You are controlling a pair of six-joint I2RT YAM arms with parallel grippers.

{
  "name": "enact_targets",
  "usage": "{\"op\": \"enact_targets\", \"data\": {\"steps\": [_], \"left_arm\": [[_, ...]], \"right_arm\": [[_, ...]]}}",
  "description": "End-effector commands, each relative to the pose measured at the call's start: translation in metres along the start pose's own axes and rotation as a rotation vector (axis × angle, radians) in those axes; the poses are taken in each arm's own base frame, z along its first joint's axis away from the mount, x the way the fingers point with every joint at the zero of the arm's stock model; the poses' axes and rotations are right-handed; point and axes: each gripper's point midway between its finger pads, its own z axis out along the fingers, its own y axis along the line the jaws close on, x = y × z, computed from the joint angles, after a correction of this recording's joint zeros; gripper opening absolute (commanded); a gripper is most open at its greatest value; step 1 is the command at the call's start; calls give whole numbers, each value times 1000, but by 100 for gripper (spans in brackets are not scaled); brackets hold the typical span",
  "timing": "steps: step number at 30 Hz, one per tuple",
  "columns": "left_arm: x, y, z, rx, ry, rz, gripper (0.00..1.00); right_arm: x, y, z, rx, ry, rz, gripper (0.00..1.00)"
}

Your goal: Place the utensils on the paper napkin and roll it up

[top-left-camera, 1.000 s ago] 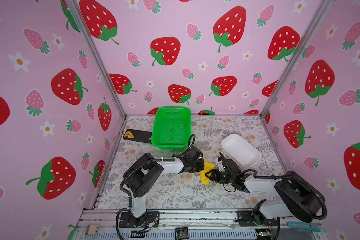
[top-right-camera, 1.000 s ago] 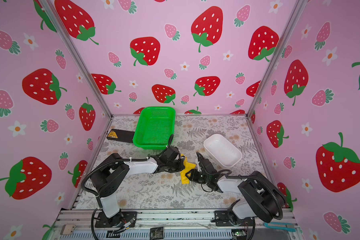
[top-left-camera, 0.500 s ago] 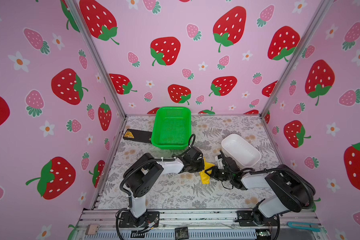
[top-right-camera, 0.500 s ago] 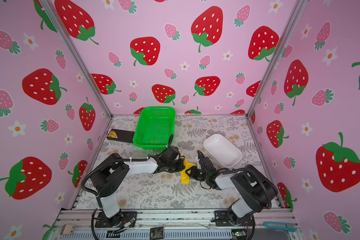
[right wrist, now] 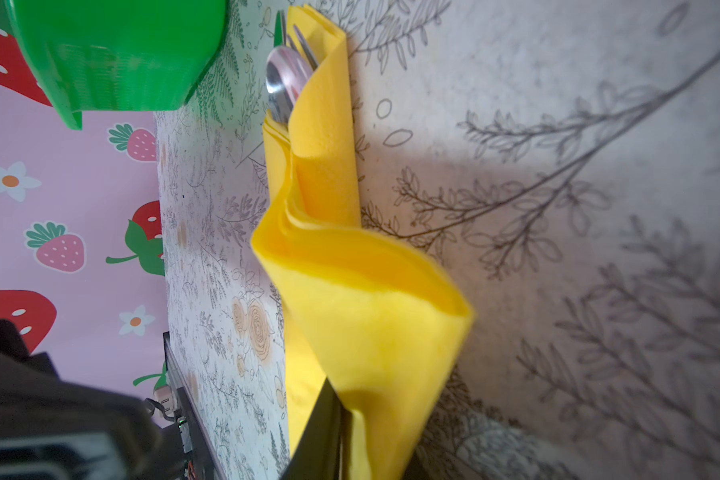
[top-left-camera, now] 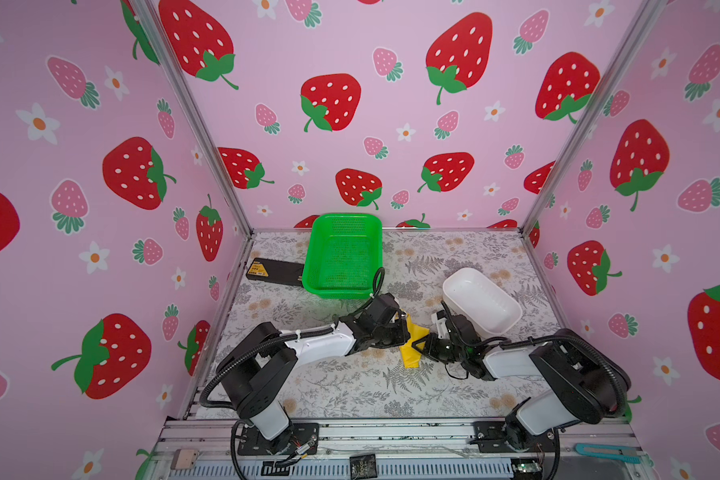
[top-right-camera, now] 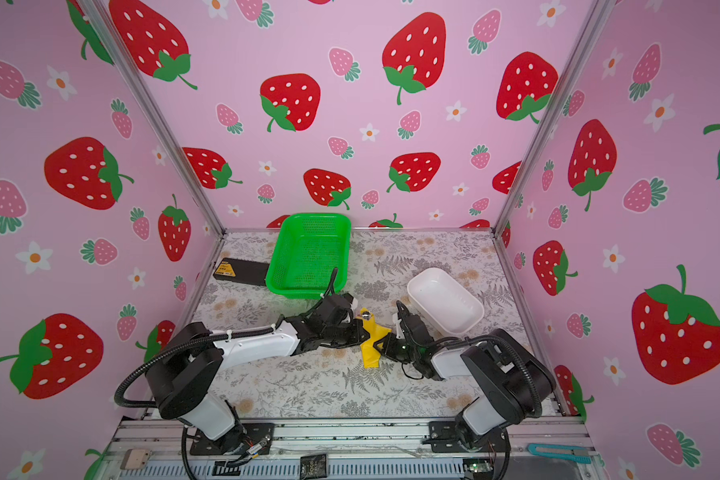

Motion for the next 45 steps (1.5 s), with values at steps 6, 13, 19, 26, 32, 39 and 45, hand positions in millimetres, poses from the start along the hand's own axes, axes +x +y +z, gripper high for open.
{"op": "enact_targets", "data": {"steps": [6, 13, 19, 26, 32, 39, 45], "left_arm": [[24, 8, 14, -6, 36, -49, 7], [34, 24, 25, -68, 52, -58, 2], [32, 23, 20, -24, -3, -65, 2], [4, 22, 2, -60, -104, -30, 5], [-9, 26, 10, -66, -111, -41, 9], [-2, 45, 19, -114, -89, -73, 9], [2, 52, 7, -144, -99, -74, 7]], "right_arm": [[15, -27, -2, 85, 40, 44, 15], [16, -28, -2, 96, 45, 40, 15], [17, -30, -3, 103, 46, 42, 15], [16, -29, -4, 103, 42, 44, 15], [16, -28, -4, 99, 42, 41, 15], [15, -26, -5, 95, 40, 38, 15], [17, -30, -5, 103, 44, 42, 15]]}}
